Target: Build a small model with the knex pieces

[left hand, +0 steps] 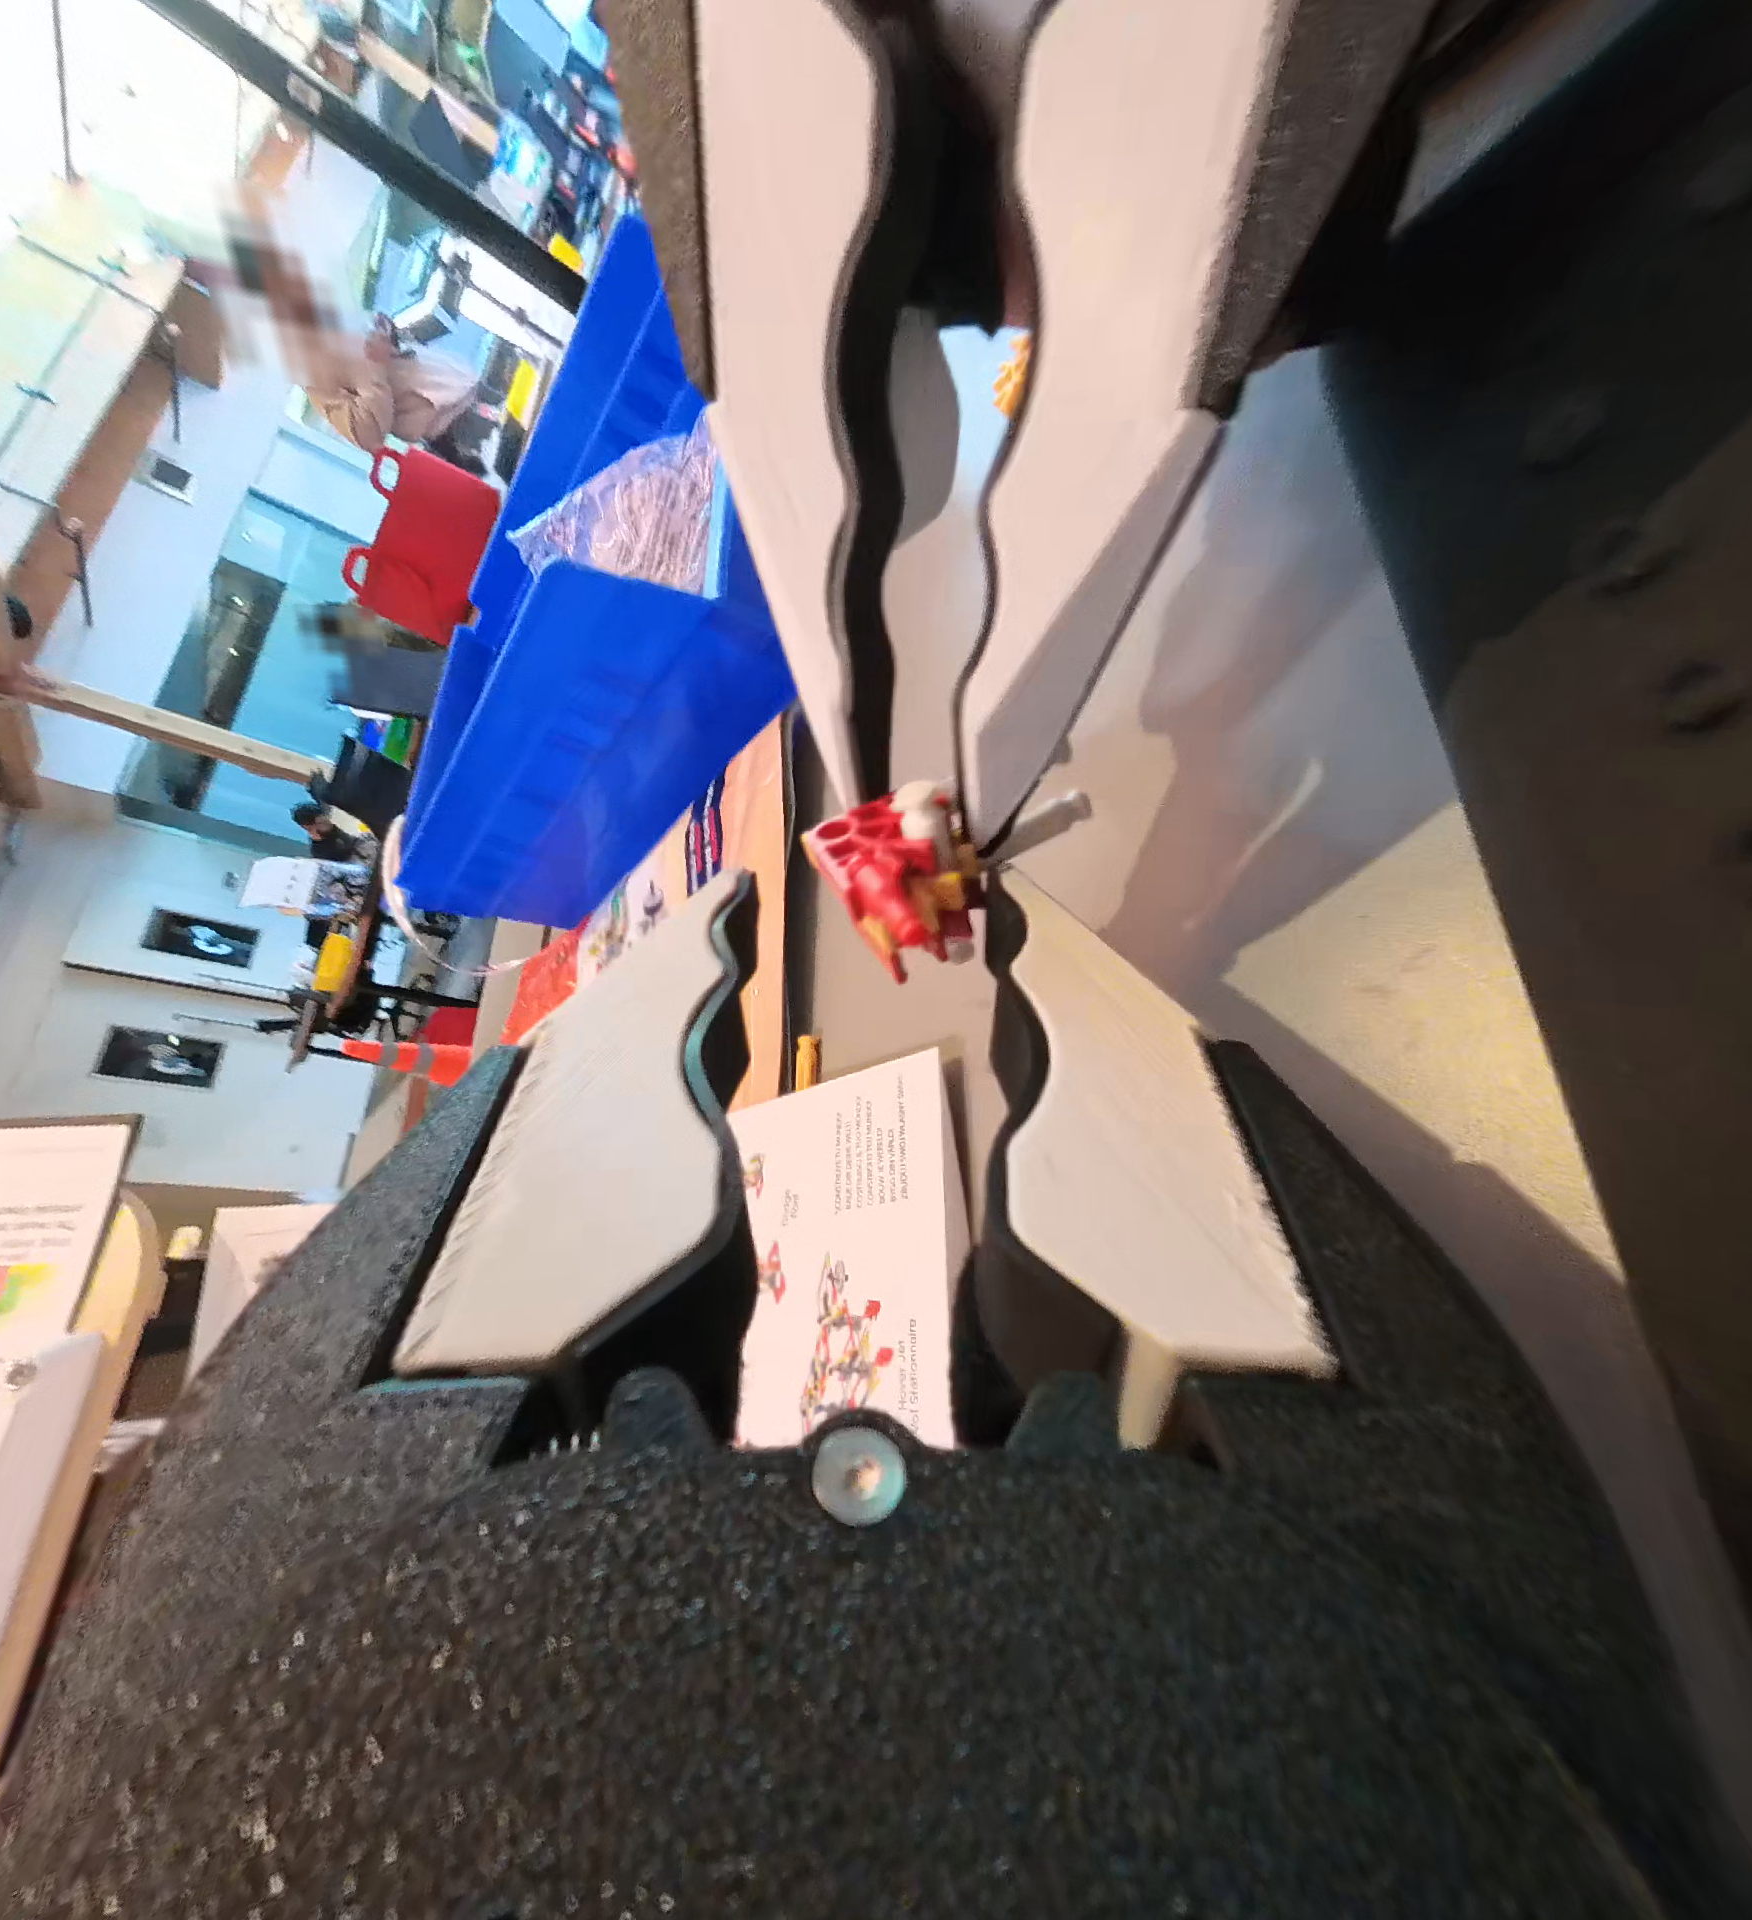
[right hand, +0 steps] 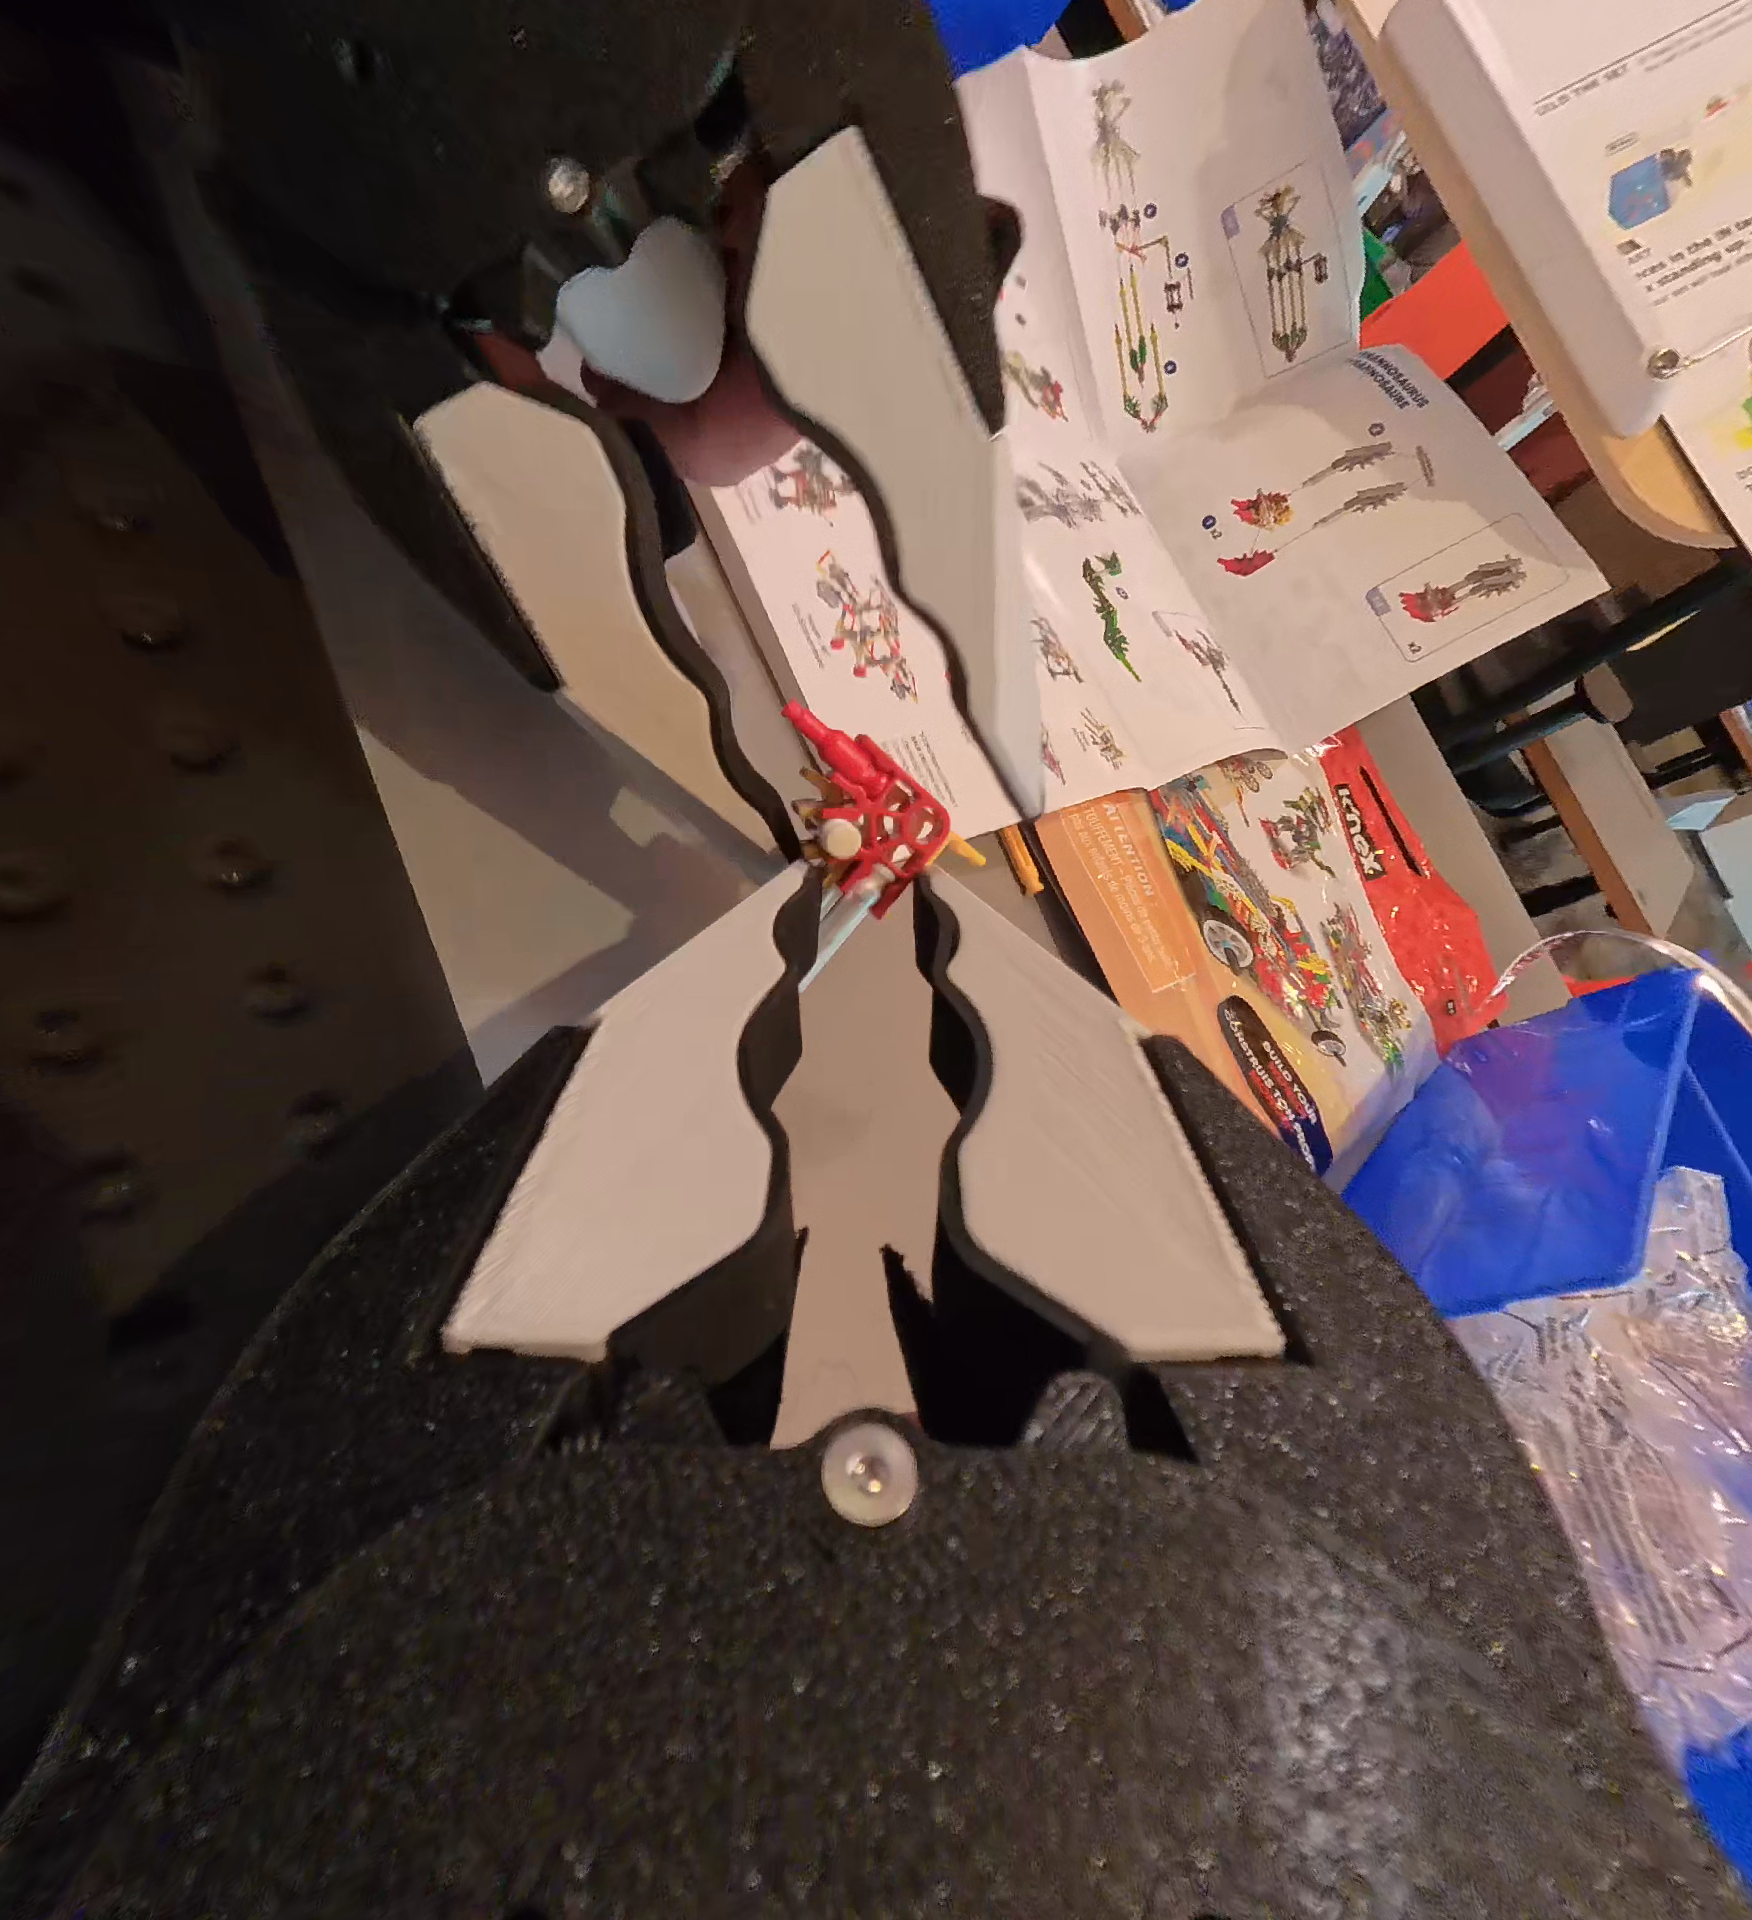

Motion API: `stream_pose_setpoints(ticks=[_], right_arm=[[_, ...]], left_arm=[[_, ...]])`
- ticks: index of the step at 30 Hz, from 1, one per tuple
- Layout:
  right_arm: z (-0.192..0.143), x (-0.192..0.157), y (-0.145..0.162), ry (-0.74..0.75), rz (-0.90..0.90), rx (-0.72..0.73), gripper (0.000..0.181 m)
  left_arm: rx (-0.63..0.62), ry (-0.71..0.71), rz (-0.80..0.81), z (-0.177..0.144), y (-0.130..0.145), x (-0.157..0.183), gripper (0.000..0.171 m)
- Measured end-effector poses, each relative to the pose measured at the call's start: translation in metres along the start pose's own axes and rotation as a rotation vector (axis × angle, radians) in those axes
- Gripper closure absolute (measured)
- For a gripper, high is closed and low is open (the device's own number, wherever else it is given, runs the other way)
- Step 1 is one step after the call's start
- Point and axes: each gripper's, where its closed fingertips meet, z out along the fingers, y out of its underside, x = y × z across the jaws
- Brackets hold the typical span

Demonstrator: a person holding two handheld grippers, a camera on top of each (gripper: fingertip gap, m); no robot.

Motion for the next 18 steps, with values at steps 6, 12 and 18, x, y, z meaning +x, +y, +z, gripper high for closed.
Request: stream_pose_setpoints(ticks=[6,12,18], right_arm=[[-0.001,0.0,0.0,-0.027,0.03,-0.012,0.164],[-0.004,0.0,-0.008,-0.046,0.035,0.012,0.156],[-0.008,0.003,-0.015,-0.039,0.029,0.018,0.155]], left_arm=[[0.005,0.021,0.011,0.0,-0.002,0.005,0.144],[0.027,0.022,-0.007,-0.002,-0.006,0.003,0.145],[0.037,0.023,-0.008,-0.003,-0.009,0.002,0.146]])
